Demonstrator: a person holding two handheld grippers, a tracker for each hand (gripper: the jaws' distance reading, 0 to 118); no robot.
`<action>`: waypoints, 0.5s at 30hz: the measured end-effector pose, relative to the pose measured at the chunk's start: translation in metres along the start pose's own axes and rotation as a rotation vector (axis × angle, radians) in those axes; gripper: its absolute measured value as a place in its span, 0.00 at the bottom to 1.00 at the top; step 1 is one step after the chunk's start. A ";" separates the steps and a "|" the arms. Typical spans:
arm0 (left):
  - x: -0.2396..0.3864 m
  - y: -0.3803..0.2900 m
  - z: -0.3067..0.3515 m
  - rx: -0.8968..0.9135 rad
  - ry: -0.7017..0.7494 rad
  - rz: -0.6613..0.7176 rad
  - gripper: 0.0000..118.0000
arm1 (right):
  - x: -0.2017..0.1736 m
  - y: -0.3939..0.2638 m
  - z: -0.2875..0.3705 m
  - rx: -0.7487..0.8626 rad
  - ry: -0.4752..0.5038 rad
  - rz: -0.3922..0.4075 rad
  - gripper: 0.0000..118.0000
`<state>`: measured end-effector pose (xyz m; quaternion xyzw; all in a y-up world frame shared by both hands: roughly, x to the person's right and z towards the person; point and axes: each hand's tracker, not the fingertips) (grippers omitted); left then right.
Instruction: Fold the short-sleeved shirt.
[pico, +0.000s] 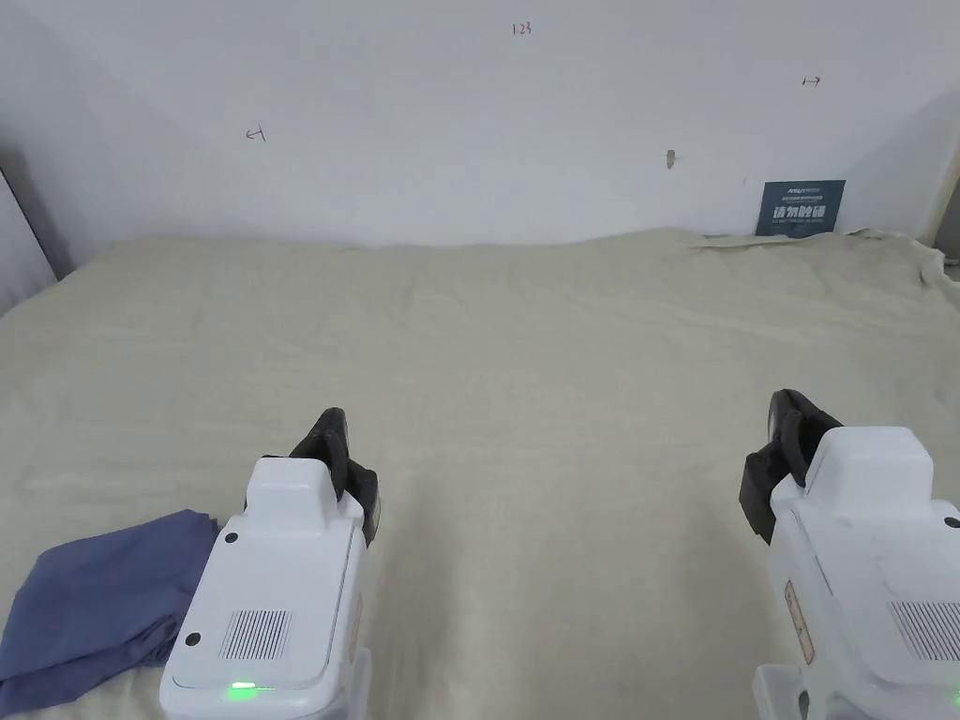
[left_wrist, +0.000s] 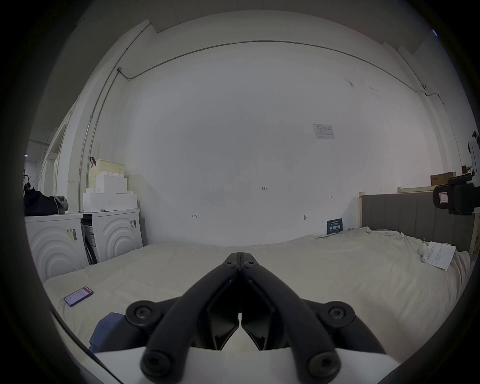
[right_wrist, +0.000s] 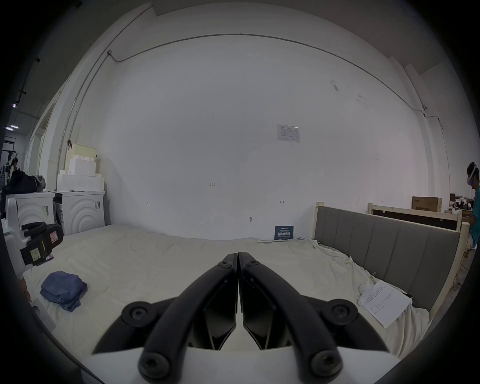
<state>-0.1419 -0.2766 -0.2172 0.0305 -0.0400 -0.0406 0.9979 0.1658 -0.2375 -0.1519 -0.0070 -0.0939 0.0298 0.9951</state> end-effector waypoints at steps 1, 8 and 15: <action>0.000 0.000 0.000 0.000 0.001 -0.001 0.00 | 0.000 0.000 0.000 0.000 -0.001 0.000 0.00; -0.001 -0.001 0.000 -0.002 0.005 -0.011 0.00 | 0.000 0.002 0.001 0.001 0.000 0.003 0.00; -0.001 -0.001 0.000 0.000 0.009 -0.013 0.00 | -0.001 0.002 0.001 0.003 0.001 0.004 0.00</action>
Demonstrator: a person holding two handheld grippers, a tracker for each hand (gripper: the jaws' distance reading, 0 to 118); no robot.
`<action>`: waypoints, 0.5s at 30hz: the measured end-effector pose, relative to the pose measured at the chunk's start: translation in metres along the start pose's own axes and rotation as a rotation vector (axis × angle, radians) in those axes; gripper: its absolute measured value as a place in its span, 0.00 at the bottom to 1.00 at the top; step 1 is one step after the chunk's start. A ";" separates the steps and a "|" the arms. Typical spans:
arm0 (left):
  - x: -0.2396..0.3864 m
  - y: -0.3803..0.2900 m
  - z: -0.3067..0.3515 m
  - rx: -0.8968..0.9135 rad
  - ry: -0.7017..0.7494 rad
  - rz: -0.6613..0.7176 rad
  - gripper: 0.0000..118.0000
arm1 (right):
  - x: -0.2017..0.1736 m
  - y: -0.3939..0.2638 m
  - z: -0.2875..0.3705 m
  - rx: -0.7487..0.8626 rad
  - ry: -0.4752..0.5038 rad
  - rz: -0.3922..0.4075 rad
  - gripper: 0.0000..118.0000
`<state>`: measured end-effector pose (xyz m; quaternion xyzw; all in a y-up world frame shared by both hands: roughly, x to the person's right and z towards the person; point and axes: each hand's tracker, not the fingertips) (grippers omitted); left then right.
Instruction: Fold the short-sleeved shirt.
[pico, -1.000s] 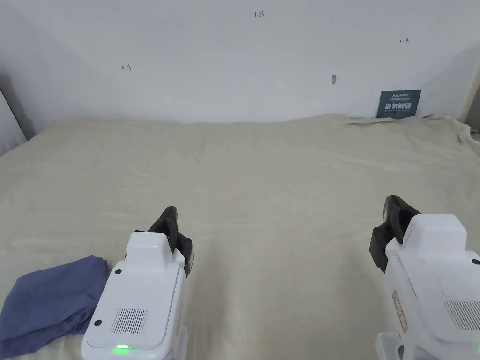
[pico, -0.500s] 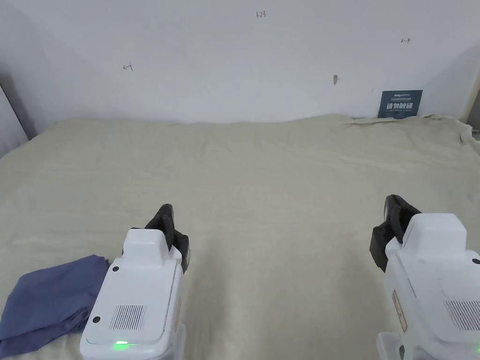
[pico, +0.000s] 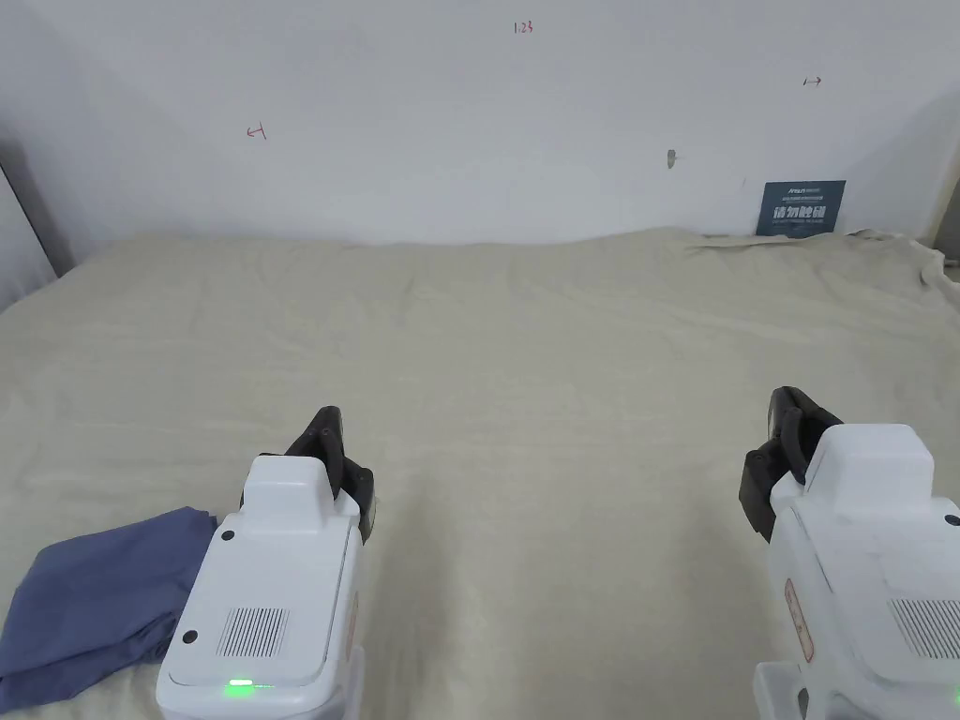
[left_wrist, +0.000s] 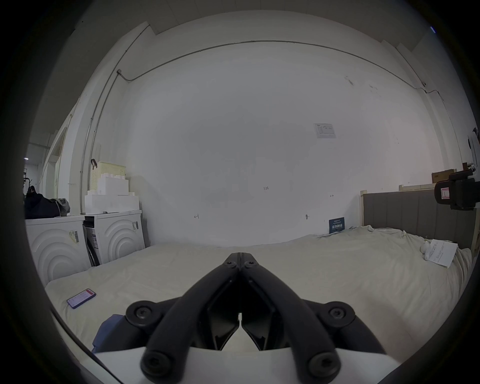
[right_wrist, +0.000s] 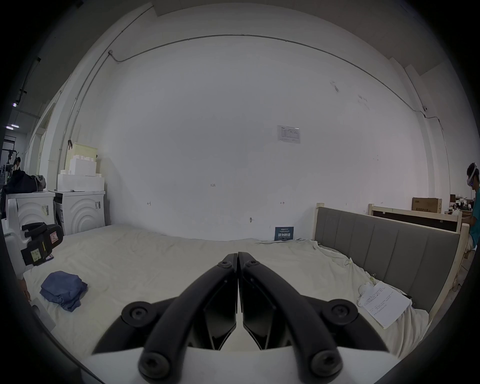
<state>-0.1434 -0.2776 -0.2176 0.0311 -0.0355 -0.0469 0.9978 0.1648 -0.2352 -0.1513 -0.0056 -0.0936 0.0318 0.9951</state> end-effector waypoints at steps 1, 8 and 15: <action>-0.001 0.000 0.000 0.001 0.002 -0.001 0.00 | 0.000 0.000 0.000 0.001 0.001 0.000 0.00; -0.001 -0.001 -0.001 0.003 0.003 -0.006 0.00 | 0.001 0.001 0.000 0.000 -0.002 0.000 0.00; -0.003 -0.003 -0.002 0.000 0.006 0.001 0.00 | 0.001 0.001 0.000 0.000 -0.005 0.002 0.00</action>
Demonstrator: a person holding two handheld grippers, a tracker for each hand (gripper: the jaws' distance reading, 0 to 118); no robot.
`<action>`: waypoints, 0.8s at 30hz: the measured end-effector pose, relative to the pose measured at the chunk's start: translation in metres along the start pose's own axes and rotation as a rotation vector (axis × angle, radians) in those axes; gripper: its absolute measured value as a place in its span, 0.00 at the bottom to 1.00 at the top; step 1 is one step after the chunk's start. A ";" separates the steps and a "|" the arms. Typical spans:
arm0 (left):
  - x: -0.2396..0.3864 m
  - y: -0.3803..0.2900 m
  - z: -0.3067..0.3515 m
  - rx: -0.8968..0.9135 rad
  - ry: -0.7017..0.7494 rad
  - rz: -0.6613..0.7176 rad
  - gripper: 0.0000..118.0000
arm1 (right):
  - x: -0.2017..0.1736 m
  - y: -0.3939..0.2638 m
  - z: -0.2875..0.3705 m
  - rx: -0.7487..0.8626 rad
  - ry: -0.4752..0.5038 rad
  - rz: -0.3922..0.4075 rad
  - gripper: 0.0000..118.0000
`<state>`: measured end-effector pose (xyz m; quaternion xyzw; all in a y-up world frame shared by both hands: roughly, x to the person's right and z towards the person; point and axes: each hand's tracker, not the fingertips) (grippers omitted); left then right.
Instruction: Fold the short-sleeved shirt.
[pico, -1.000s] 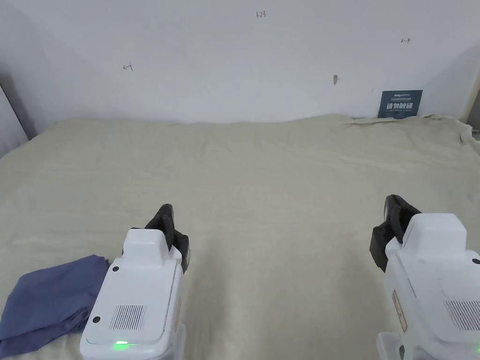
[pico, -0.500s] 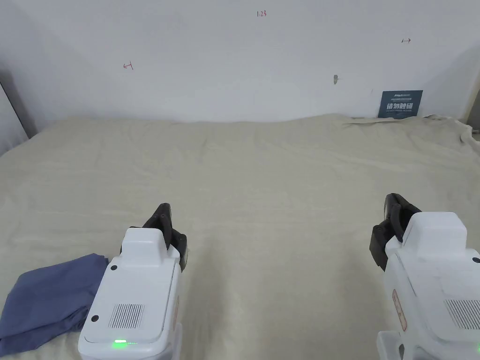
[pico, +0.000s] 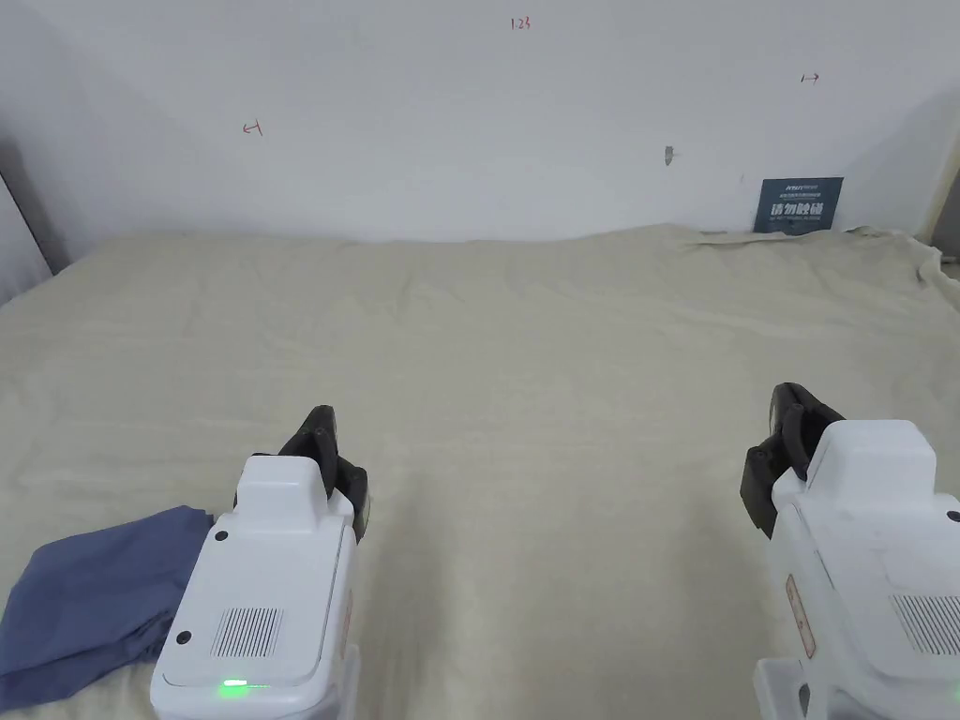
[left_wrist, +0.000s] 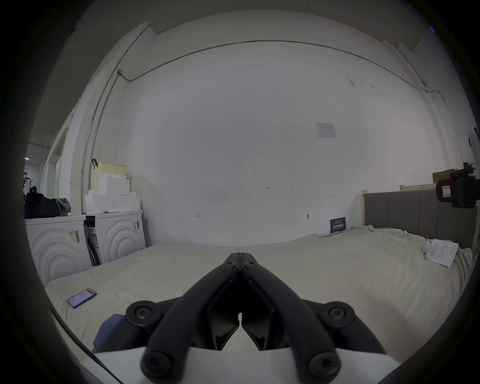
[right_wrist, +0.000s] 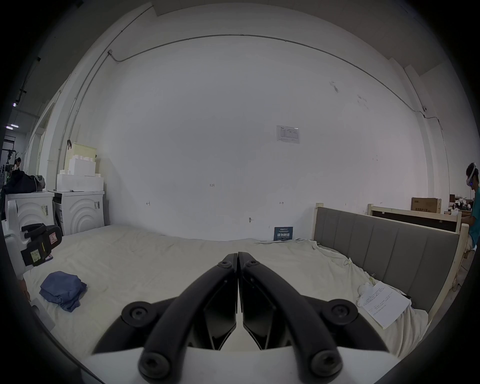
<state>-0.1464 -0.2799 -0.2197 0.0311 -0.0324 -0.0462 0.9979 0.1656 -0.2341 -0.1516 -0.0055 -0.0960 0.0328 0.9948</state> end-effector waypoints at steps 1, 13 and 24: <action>0.000 0.000 0.000 0.000 0.000 0.000 0.00 | 0.000 0.000 0.000 -0.001 0.001 -0.001 0.00; -0.002 -0.001 -0.001 -0.004 0.008 -0.005 0.00 | -0.001 0.000 -0.001 0.002 0.001 0.002 0.00; -0.006 0.001 -0.002 -0.006 0.007 0.018 0.43 | 0.001 0.001 -0.001 0.000 -0.027 -0.007 0.63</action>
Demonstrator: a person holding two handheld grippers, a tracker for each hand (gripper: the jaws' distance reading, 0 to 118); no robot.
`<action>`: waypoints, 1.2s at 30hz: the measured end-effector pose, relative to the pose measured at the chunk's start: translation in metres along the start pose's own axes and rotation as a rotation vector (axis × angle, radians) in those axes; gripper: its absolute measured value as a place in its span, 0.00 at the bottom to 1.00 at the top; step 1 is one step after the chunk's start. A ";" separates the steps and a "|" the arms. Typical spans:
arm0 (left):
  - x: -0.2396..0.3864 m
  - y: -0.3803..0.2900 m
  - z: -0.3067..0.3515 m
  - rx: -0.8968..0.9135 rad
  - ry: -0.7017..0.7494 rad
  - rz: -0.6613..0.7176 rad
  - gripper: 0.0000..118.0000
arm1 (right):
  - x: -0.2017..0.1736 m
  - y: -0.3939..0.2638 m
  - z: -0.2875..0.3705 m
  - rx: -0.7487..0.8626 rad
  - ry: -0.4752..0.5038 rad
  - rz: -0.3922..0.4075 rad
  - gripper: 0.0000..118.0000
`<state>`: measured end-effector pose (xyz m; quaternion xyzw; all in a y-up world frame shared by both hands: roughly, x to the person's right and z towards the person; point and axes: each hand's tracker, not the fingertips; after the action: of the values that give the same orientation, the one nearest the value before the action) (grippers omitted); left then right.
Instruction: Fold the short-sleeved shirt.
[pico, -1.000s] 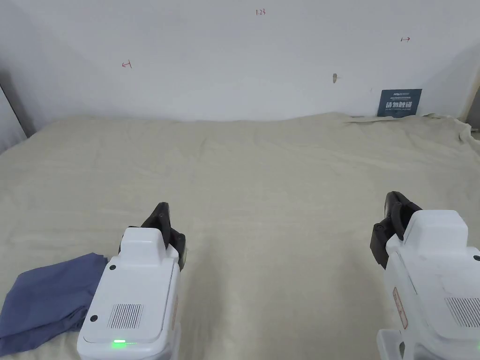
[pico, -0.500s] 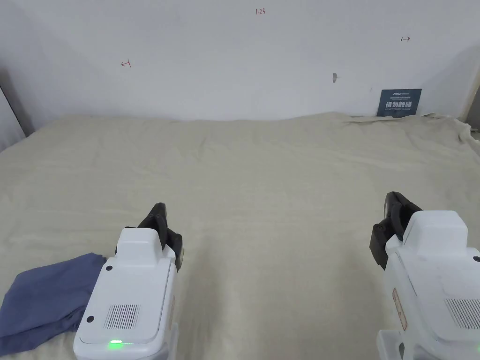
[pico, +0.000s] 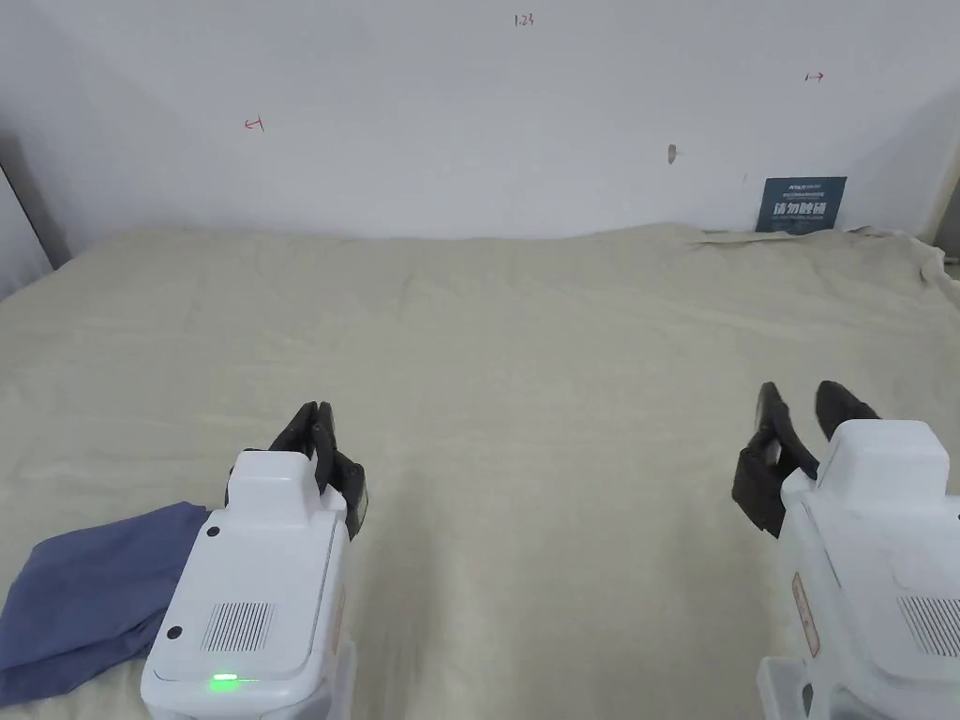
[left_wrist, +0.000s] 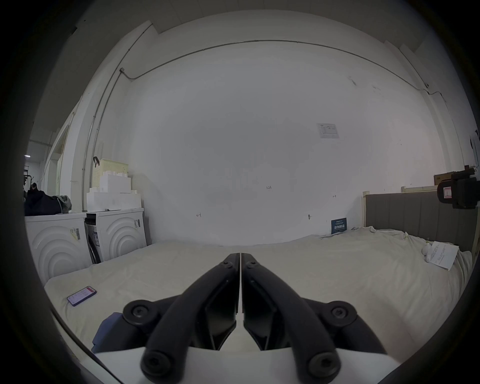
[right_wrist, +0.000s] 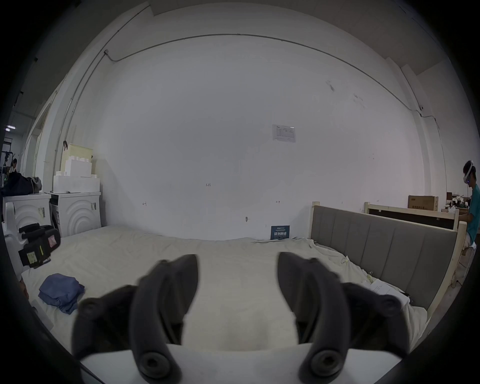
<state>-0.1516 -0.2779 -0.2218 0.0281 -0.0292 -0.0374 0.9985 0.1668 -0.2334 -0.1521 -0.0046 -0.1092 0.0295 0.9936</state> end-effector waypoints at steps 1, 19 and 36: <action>-0.001 0.000 0.000 0.000 -0.001 0.003 0.63 | 0.001 0.000 -0.001 -0.008 0.001 -0.003 0.69; -0.012 0.001 0.003 -0.006 0.015 0.033 1.00 | 0.001 -0.001 0.004 0.000 0.001 -0.015 0.97; -0.011 0.002 0.002 -0.011 0.013 0.029 1.00 | -0.002 0.001 0.004 0.006 0.003 -0.007 0.97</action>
<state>-0.1628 -0.2746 -0.2208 0.0226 -0.0230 -0.0226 0.9992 0.1640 -0.2324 -0.1486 -0.0015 -0.1078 0.0265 0.9938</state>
